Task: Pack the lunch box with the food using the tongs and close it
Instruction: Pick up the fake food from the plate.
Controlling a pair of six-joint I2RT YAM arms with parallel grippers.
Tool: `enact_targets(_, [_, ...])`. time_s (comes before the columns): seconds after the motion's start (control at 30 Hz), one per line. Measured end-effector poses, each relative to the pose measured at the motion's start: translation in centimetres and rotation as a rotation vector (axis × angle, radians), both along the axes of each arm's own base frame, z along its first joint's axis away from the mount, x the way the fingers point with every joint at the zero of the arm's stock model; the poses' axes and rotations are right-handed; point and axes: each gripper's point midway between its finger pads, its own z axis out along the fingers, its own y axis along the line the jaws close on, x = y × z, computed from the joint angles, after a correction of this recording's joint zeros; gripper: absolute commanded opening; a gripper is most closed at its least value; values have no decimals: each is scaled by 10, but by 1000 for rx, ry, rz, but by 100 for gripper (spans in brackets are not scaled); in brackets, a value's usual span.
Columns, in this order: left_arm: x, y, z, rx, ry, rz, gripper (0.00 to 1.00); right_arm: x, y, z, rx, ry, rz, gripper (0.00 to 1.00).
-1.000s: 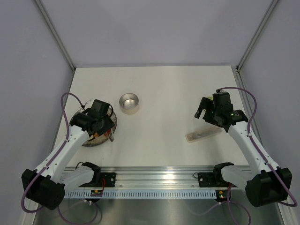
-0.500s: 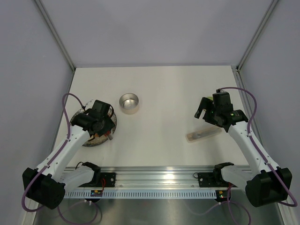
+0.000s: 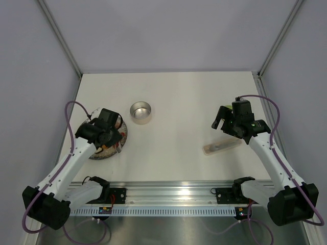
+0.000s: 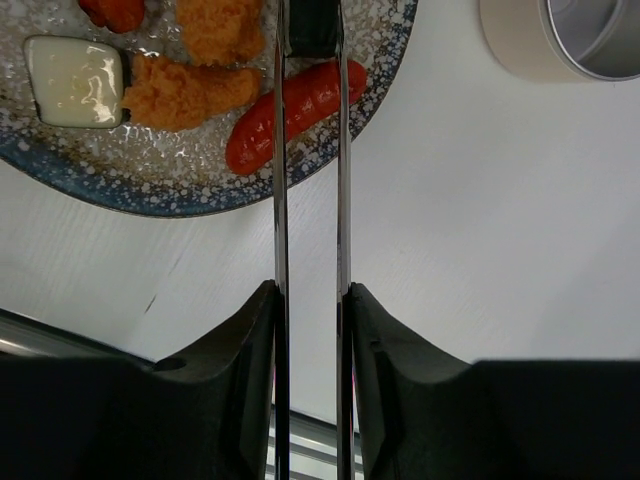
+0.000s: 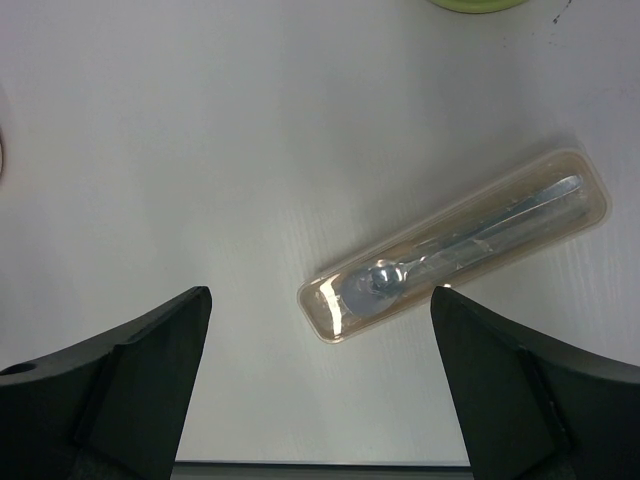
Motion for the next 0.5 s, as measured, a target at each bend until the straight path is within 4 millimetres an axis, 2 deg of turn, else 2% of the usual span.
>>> enact_targets(0.1, [0,6,18,31,-18,-4,23,0,0,0,1,-1,0,99])
enact_targets(0.17, [5,10,38,52,-58,-7,19,0,0,0,1,-1,1,100])
enact_targets(0.33, [23,12,88,105,-170,-89,17,0,0,0,2,0,1,99])
enact_targets(0.43, [39,2,105,170,-169,-198,18,0,0,0,2,0,1,99])
enact_targets(0.5, [53,-18,109,210,-160,-290,17,0,0,0,1,0,1,100])
